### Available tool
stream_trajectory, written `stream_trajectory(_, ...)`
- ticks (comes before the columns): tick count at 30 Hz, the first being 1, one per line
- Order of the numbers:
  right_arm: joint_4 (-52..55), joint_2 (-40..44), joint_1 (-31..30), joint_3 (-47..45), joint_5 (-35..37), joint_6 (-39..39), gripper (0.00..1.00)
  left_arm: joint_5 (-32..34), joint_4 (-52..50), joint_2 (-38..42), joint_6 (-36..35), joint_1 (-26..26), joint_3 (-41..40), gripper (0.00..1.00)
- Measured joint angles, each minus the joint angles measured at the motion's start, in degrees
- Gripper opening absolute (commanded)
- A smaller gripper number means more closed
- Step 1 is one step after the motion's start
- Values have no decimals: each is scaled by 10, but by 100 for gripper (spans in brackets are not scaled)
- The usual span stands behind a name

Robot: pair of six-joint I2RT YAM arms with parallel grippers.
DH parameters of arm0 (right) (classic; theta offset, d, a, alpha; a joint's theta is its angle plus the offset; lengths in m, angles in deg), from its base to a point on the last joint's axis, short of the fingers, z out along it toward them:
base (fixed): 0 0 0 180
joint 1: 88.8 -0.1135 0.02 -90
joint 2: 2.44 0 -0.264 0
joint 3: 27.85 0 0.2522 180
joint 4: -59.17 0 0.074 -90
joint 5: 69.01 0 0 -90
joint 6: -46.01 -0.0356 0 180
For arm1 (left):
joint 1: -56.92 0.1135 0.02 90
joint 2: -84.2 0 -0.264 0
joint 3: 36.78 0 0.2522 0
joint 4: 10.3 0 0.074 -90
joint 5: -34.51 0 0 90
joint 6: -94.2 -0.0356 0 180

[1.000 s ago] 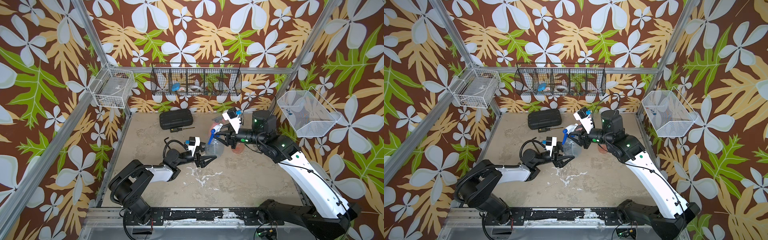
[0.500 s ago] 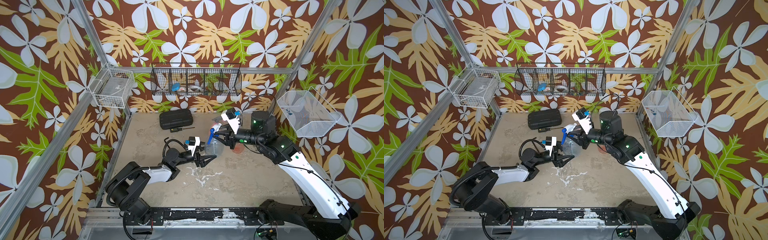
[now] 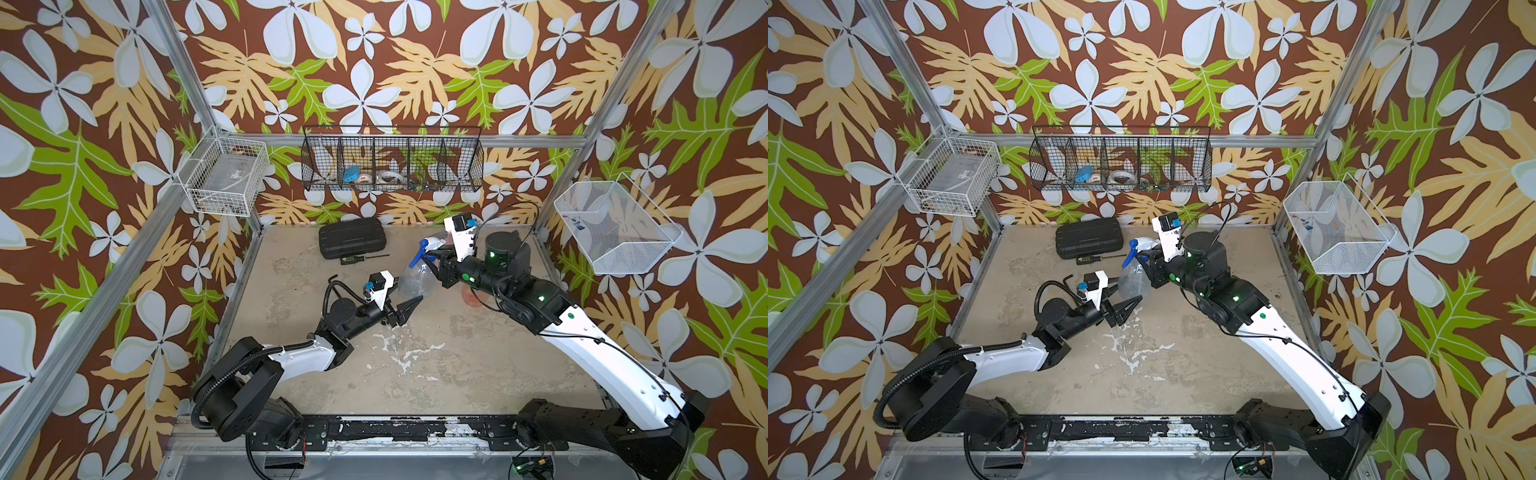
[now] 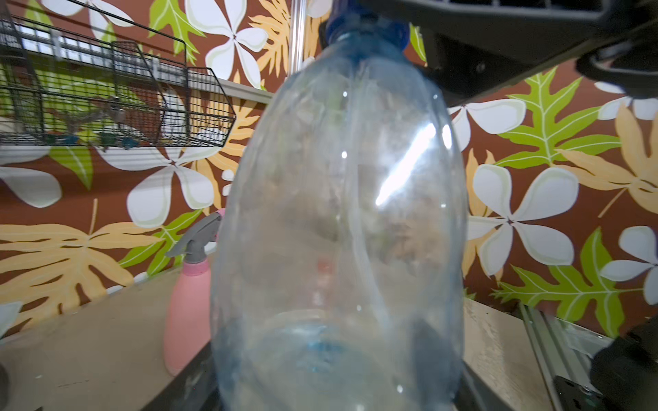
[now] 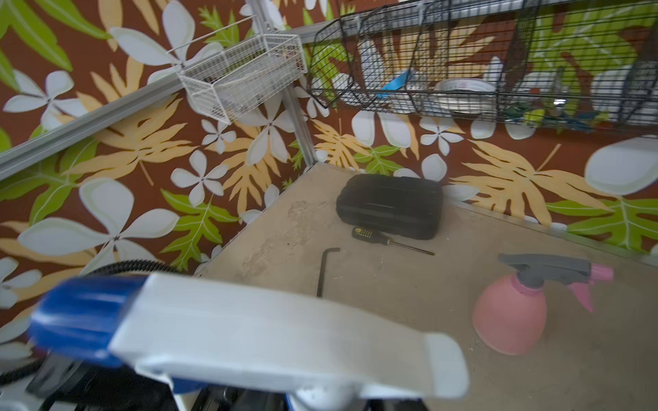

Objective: Attach spray nozzles to spray bottles
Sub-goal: Screw the spray nozzle on the spray bottle.

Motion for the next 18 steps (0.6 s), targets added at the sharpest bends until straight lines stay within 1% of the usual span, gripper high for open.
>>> stream_trajectory(4,-16,-14,-45,-1,120,-82,0,77,18,-9,-27,-26,-4,44)
stream_trajectory(8,0,-34,-60,6,188,-160,0,170,30,-25,-71,-63,-10,44)
stream_trajectory(12,57,-77,-74,54,253,-230,0,271,44,-41,-133,-96,-11,44)
stream_trajectory(14,82,-91,-77,71,272,-257,0,292,48,-43,-149,-101,-14,44)
stream_trajectory(16,102,-94,-78,76,281,-276,0,296,53,-43,-161,-103,-21,44)
stream_trajectory(18,113,-85,-79,76,280,-272,2,290,61,-43,-160,-104,-27,45)
